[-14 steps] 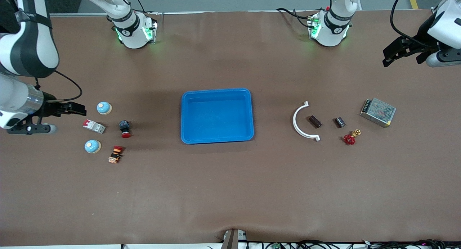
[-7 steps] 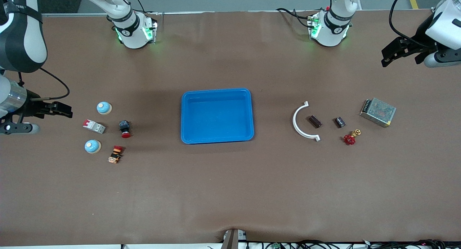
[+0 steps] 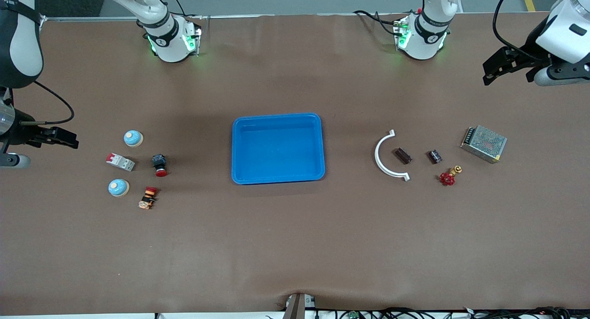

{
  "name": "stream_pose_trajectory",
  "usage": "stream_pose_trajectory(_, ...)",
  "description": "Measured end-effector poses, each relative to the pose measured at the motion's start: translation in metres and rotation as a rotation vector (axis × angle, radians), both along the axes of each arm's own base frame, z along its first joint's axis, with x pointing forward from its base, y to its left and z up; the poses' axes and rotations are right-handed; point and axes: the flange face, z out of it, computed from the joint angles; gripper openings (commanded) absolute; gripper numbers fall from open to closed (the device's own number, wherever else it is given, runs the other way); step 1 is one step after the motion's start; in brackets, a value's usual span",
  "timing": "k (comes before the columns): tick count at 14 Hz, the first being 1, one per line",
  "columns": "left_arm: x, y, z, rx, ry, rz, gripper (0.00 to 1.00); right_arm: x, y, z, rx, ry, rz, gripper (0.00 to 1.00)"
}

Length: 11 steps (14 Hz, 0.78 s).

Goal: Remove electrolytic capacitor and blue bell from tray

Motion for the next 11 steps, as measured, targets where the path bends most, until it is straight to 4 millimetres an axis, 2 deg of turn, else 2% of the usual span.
stream_pose_trajectory(6, 0.000, -0.001, 0.000, 0.000, 0.000, -0.001, 1.00, 0.001, 0.002, 0.007, 0.001, -0.016, 0.003, 1.00)
stream_pose_trajectory(8, 0.000, 0.000, -0.001, 0.000, 0.002, -0.001, 1.00, 0.000, 0.007, 0.023, 0.000, -0.048, -0.009, 1.00)
stream_pose_trajectory(11, 0.000, 0.000, -0.002, 0.001, 0.004, 0.000, 1.00, -0.009, 0.014, 0.064, 0.000, -0.119, -0.017, 1.00)
